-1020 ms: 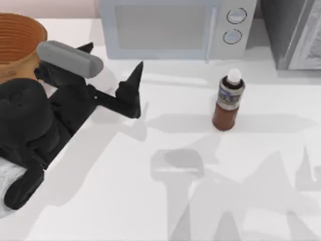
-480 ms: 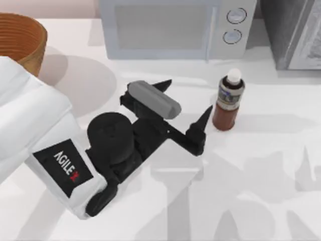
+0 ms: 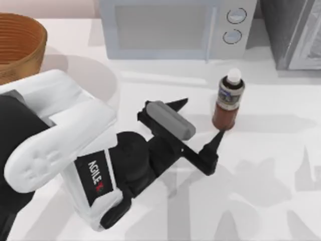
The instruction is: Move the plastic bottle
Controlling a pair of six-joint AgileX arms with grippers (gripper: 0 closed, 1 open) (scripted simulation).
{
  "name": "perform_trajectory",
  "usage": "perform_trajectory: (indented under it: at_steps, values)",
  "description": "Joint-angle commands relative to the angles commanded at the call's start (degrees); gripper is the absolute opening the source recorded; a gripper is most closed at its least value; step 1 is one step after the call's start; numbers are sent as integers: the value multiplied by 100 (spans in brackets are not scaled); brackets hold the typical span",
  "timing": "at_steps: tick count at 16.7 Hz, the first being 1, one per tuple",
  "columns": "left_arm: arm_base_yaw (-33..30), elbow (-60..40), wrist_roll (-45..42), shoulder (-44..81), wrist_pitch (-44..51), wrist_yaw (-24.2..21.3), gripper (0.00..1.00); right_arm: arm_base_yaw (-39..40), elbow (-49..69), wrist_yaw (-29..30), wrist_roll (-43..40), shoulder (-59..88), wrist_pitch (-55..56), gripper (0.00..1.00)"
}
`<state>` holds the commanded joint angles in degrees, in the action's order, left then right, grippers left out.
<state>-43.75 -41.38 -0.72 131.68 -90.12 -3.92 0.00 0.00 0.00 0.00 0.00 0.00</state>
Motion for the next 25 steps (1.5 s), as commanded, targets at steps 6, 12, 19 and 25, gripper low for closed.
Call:
perform_trajectory:
  at_steps: [6,12,19,25]
  values:
    - [6,-199,1,72,152,1,100,0,0,0,0,0,0,100]
    - [-57,-1891,8,657,1203,49,100,0,0,0,0,0,0,100]
    - [-81,-2644,10,888,1755,71,100,0,0,0,0,0,0,100]
    - [-81,-2644,10,888,1755,71,62,0,0,0,0,0,0,100]
